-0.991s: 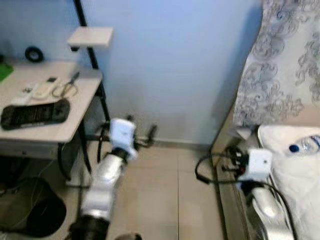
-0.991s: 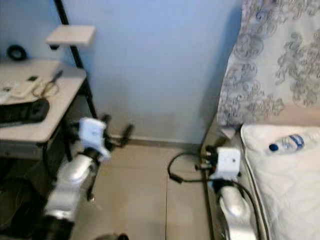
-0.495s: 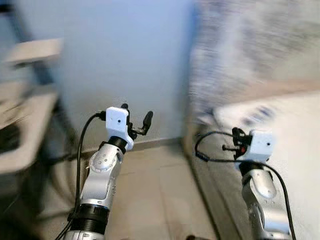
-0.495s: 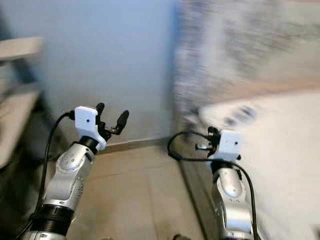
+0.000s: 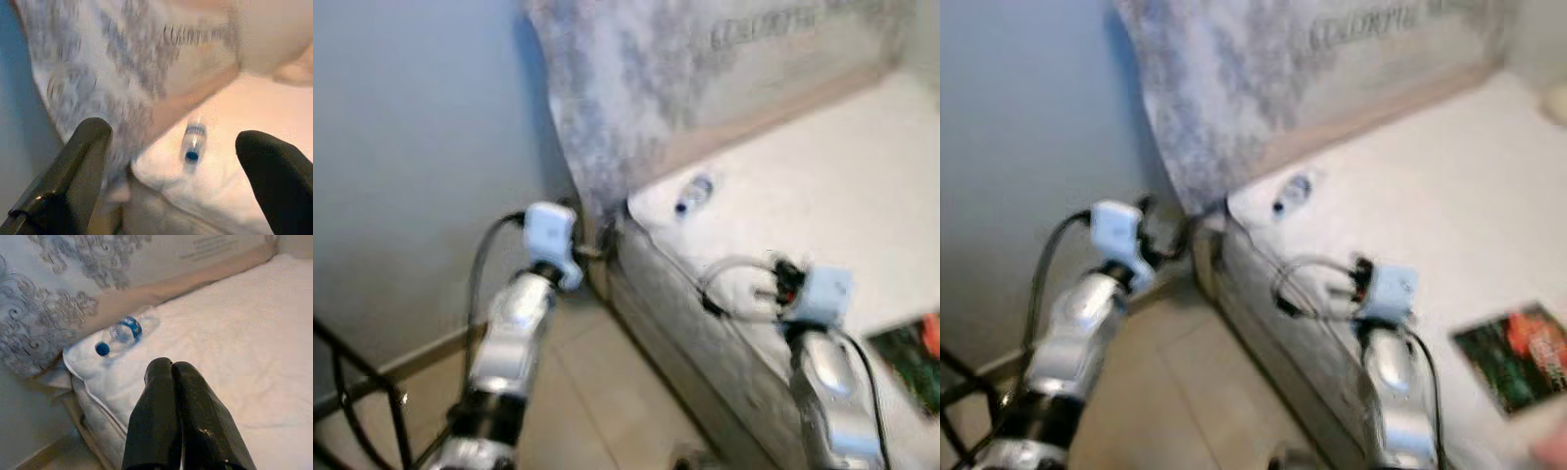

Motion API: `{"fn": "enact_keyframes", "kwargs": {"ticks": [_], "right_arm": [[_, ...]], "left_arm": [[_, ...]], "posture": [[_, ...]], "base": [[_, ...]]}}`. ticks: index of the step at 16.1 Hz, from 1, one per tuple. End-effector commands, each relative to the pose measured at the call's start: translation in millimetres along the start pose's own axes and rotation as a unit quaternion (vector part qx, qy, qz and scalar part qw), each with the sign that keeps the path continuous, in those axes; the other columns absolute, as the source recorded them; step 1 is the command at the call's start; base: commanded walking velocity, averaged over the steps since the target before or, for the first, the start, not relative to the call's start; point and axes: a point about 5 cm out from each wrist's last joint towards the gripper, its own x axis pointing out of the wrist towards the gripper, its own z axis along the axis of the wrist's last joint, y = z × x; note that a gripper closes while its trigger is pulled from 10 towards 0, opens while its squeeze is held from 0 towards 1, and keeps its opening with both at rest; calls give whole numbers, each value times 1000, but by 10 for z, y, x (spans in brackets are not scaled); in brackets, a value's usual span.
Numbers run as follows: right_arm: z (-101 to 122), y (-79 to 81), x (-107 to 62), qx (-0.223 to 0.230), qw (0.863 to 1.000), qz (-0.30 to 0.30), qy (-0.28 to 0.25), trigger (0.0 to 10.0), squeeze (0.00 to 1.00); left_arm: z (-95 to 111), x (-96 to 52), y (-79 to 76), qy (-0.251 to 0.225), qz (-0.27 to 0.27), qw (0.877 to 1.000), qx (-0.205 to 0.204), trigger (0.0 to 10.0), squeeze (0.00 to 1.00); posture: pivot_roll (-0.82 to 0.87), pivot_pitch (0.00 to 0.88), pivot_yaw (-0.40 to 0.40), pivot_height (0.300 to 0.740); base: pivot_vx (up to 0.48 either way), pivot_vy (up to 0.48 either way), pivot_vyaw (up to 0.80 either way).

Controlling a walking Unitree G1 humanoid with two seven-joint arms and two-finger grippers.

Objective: Clean up the room

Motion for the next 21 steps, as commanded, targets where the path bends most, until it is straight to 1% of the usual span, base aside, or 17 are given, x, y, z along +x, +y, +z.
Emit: {"fn": "enact_keyframes", "kwargs": {"ticks": [1,4,8,10,13,14,15,16,17,18,19,20,21], "right_arm": [[65,90,62,5,1000,13,-13,10000,0],[55,87,74,4,1000,14,-14,10000,0],[62,79,76,2,1000,14,-17,10000,0],[61,83,76,1,1000,17,-17,10000,0],[57,81,81,1,1000,18,-15,10000,0],[53,77,88,1,1000,16,-15,10000,0],[54,75,93,-1,1000,13,-16,10000,0],[60,63,91,-1,1000,4,-21,10000,0],[68,65,90,4,1000,5,-25,10000,0],[130,51,70,7,999,1,-52,10000,1000],[168,35,65,5,998,-6,-64,10000,1000],[185,24,64,-2,997,-9,-70,10000,1000],[233,-22,63,-20,996,-27,-88,10000,1000]], "left_arm": [[-39,-11,34,10,-1,1000,5,10000,0],[-37,56,41,16,-10,1000,12,10000,0],[-55,63,38,20,-17,1000,7,10000,0],[-84,94,9,25,-26,999,3,10000,0],[-84,129,4,28,-32,999,3,10000,0],[-77,143,5,26,-31,999,12,10000,0],[-70,152,11,25,-21,999,38,10000,0],[-78,160,21,27,-12,999,40,10000,0],[-71,160,33,24,-7,999,29,10000,0],[-61,154,84,18,19,999,25,10000,933],[-77,147,117,22,39,999,17,10000,1000],[-67,145,114,17,37,999,3,10000,1000],[-67,152,130,17,50,999,-8,10000,1000]], "posture": [[-58,0,45,740],[-61,0,50,740],[-63,0,52,740],[-68,0,46,740],[-70,0,46,740],[-70,0,48,740],[-71,0,49,740],[-72,0,50,740],[-74,0,52,740],[-74,0,52,740],[-77,0,52,740],[-77,0,52,740],[-77,0,51,740]], "base": [[0,476,-744],[0,467,-744],[0,469,-741],[0,467,-744],[0,469,-744],[0,461,-738],[0,0,-738],[0,0,0],[0,0,0],[0,0,0],[0,0,0],[0,0,0],[0,0,0]]}}
